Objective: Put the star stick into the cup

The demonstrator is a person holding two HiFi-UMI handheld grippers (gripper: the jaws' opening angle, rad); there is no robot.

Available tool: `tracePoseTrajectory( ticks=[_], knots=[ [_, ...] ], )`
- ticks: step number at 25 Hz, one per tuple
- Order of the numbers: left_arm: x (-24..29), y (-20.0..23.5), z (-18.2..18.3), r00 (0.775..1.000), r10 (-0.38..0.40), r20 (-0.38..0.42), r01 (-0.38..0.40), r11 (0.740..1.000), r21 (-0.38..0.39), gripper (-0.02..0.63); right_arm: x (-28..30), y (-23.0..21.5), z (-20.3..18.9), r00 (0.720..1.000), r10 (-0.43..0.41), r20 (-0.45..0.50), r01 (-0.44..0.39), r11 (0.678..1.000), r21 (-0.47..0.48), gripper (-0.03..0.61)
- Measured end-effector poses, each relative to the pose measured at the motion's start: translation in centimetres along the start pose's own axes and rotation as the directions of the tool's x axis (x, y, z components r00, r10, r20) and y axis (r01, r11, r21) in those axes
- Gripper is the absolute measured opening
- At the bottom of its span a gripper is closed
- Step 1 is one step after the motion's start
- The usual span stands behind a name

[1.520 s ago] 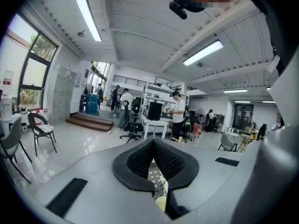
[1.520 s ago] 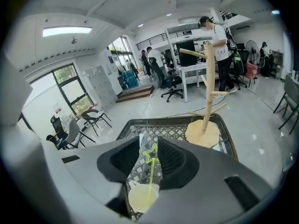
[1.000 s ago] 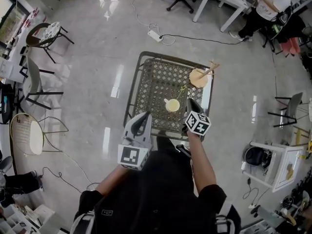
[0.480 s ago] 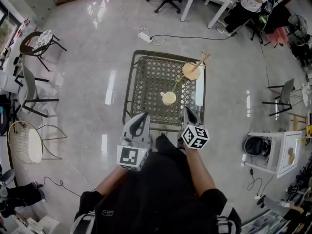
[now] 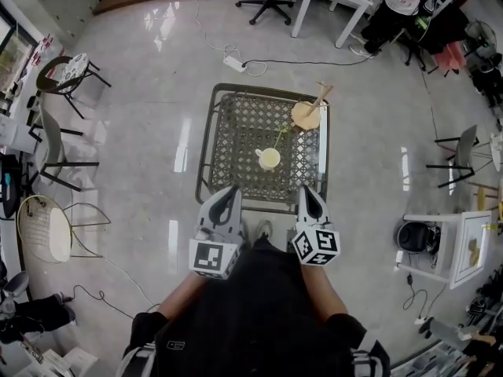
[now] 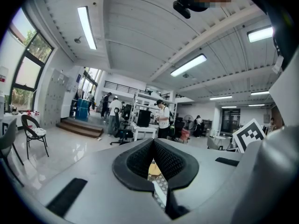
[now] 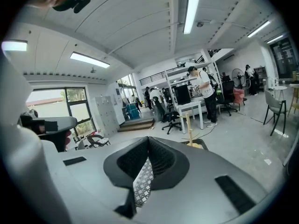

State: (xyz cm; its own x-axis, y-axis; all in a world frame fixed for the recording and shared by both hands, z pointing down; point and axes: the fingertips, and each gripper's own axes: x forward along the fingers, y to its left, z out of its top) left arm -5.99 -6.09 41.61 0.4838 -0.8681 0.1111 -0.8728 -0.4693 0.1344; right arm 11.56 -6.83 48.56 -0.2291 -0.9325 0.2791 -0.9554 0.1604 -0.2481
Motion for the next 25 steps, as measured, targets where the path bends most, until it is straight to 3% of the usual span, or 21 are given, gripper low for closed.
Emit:
tracePoseTrajectory(
  ticks=[3, 7, 12, 25],
  knots=[
    [0.0, -1.0, -0.3, 1.000, 0.004, -0.012, -0.003, 1.000, 0.029, 0.015, -1.6, -0.4, 0.8, 1.000, 0.008, 0.017, -0.007, 1.000, -0.015, 0.011],
    [0.3, -2.3, 0.1, 0.999, 0.039, -0.003, -0.039, 0.999, -0.005, 0.015, -3.0, -1.2, 1.1, 1.000, 0.024, 0.018, -0.024, 1.000, -0.019, 0.011],
    [0.5, -3.3, -0.6, 0.998, 0.056, -0.020, -0.056, 0.998, 0.013, 0.015, -4.0, -1.7, 0.6, 0.998, 0.054, 0.013, -0.054, 0.998, -0.028, 0.011],
    [1.0, -5.0, -1.1, 0.998, 0.050, -0.033, -0.049, 0.999, 0.023, 0.015, -4.4, -2.4, 0.7, 0.997, 0.075, 0.012, -0.075, 0.997, -0.012, 0.011]
  ],
)
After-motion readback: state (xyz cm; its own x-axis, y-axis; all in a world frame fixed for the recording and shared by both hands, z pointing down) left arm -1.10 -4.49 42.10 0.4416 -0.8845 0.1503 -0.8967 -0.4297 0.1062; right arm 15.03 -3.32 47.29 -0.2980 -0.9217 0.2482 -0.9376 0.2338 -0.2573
